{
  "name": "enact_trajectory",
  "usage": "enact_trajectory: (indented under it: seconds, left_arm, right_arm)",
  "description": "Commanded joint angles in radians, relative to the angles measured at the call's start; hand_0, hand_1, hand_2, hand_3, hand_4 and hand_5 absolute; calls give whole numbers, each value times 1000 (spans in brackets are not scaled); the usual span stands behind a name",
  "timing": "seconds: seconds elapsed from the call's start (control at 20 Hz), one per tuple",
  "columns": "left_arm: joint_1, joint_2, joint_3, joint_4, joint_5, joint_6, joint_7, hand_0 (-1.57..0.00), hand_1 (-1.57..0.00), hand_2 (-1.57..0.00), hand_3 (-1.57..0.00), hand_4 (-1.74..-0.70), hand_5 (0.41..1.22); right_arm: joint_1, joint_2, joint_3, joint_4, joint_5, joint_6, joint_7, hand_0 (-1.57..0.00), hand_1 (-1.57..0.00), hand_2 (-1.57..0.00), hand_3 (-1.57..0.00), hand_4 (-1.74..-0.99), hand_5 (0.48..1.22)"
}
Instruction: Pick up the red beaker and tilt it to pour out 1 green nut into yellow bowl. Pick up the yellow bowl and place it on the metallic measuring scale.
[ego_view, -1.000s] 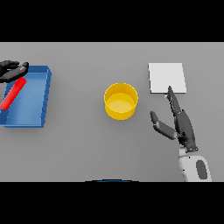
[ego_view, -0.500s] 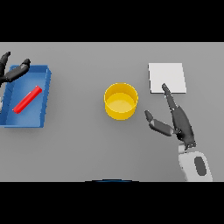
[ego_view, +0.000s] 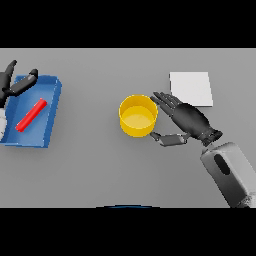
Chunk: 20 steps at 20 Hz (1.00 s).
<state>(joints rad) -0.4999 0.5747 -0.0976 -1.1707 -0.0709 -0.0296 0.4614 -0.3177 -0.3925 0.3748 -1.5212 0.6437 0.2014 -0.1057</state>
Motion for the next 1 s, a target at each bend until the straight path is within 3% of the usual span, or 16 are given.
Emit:
enact_trajectory:
  seconds: [0.0,0.15,0.4,0.55,0.75,0.95]
  left_arm:
    - [1,-8,-3,11,-5,5,-8,-3,-2,-2,-2,-812,688]
    - [-2,6,0,7,4,-16,-12,-1,-1,-1,-1,-808,689]
    - [8,10,7,3,12,-16,-18,0,0,0,0,-808,695]
    - [3,10,8,10,8,-12,-10,1,1,1,1,-809,693]
    - [4,16,6,11,5,-20,-15,1,1,1,1,-807,700]
    - [9,18,7,19,4,-24,-31,1,1,1,1,-800,703]
  right_arm:
    - [-25,-8,26,18,25,15,-15,1,1,1,1,-1157,635]
    - [-106,-16,106,78,109,55,-63,1,1,1,1,-1164,641]
    - [-212,-14,174,206,170,100,-135,1,1,1,1,-1156,642]
    - [-267,-1,216,259,188,149,-152,1,1,1,1,-1157,652]
    - [-336,28,261,332,215,209,-131,1,1,1,1,-1164,670]
    - [-375,45,297,423,244,215,-149,1,1,1,0,-1181,674]
